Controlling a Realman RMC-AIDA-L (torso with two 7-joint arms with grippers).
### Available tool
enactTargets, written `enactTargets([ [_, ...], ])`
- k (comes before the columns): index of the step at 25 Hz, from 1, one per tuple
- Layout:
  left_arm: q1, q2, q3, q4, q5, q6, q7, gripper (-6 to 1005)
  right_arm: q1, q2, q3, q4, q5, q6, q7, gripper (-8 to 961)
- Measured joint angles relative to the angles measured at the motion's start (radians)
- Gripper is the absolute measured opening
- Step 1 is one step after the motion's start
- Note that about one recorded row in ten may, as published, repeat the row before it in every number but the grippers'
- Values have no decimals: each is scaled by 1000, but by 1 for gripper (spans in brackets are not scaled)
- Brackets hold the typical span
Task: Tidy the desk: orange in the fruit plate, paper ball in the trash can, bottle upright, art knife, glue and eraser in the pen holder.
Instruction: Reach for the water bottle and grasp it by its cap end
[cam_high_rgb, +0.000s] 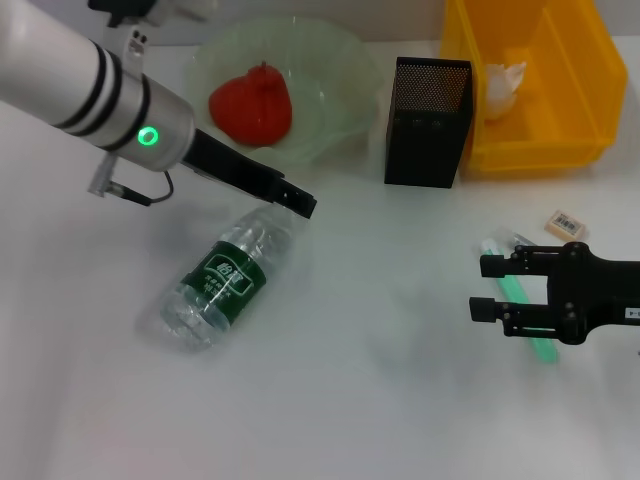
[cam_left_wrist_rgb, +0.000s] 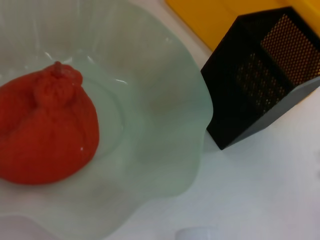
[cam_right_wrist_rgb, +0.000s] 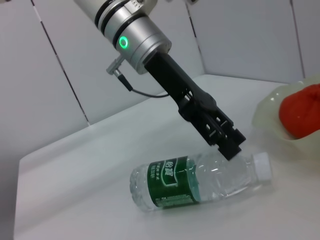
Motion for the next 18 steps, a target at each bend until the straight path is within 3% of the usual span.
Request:
enactTargets([
  [18,-13,-4,238,-106,-64,-242,-36,840,12,3,6,49,-2,3,-14,639],
])
